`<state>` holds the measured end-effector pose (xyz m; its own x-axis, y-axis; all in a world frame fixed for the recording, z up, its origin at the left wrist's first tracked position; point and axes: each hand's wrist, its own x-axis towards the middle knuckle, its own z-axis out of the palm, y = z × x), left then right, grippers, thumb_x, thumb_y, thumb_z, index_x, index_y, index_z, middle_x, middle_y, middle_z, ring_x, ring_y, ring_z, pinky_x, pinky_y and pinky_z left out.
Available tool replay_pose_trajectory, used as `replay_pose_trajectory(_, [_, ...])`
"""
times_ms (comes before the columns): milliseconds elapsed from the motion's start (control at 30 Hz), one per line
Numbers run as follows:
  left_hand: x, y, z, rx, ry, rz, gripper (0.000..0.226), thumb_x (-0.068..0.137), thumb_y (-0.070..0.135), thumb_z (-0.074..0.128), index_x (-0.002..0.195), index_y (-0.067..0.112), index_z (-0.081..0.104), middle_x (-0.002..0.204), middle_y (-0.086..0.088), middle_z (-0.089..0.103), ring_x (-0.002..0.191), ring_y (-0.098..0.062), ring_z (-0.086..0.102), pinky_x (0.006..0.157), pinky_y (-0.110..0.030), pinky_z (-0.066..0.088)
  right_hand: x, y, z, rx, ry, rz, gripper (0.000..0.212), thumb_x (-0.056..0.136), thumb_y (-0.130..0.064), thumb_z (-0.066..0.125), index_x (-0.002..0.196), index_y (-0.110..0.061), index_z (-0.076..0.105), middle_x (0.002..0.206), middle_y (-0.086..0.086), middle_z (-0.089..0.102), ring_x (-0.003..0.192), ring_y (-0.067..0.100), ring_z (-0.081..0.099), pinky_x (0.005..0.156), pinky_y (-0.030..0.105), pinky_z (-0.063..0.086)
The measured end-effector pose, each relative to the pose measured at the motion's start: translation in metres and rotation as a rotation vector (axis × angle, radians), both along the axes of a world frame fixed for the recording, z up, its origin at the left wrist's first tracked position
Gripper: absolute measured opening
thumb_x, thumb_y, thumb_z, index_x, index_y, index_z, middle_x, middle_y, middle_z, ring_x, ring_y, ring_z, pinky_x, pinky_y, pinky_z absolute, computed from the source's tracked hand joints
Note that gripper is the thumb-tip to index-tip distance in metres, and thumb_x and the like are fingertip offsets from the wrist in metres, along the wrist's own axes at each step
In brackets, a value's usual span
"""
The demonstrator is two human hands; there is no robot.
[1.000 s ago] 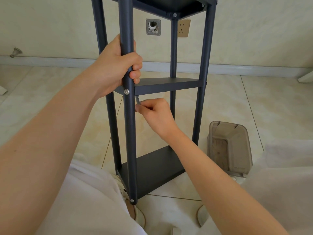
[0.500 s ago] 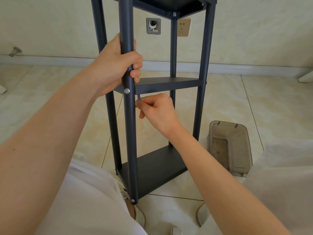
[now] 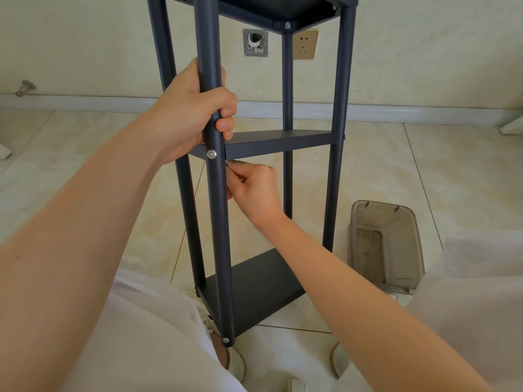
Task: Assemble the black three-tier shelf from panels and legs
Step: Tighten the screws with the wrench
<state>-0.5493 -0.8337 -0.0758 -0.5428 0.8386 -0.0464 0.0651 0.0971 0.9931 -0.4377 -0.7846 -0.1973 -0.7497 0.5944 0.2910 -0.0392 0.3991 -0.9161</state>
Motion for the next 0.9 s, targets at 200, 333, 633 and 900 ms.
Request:
replay_pose_trajectory(200, [0.004,0.001,-0.001,0.003,0.020,0.016,0.026,0.090,-0.001,0.054,0.093,0.019,0.038,0.061,0.003,0.047,0.053,-0.013,0.042,0.056,-0.026,0.048,-0.009,0.000,-0.008,0.067,0.085,-0.083,0.021,0.091,0.005,0.063,0.071,0.005,0.070,0.060,0.002,0.060,0.052,-0.002,0.054,0.059,0.001,0.040])
replay_pose_trajectory(333, [0.006,0.003,-0.001,0.015,0.039,0.027,0.026,0.089,-0.002,0.053,0.092,0.019,0.039,0.060,0.004,0.046,0.051,-0.013,0.042,0.054,-0.027,0.048,-0.010,0.002,-0.011,0.070,0.083,-0.091,0.020,0.092,0.003,0.062,0.073,0.005,0.070,0.063,0.003,0.064,0.054,0.005,0.058,0.061,0.007,0.046])
replay_pose_trajectory(633, [0.010,0.004,-0.002,0.027,0.078,0.021,0.026,0.086,-0.001,0.054,0.091,0.019,0.039,0.061,0.003,0.045,0.051,-0.013,0.042,0.056,-0.026,0.048,0.018,0.003,-0.011,-0.154,-0.038,-0.017,0.038,0.095,-0.007,0.060,0.056,-0.006,0.059,0.050,0.003,0.051,0.049,0.005,0.047,0.057,0.016,0.040])
replay_pose_trajectory(900, [0.010,0.003,-0.002,0.026,0.083,0.010,0.025,0.087,0.000,0.055,0.091,0.020,0.040,0.060,0.005,0.047,0.052,-0.012,0.043,0.057,-0.026,0.049,0.026,0.002,0.001,-0.182,-0.094,0.011,0.055,0.091,-0.006,0.063,0.045,-0.028,0.044,0.040,-0.014,0.038,0.044,0.006,0.038,0.052,0.010,0.035])
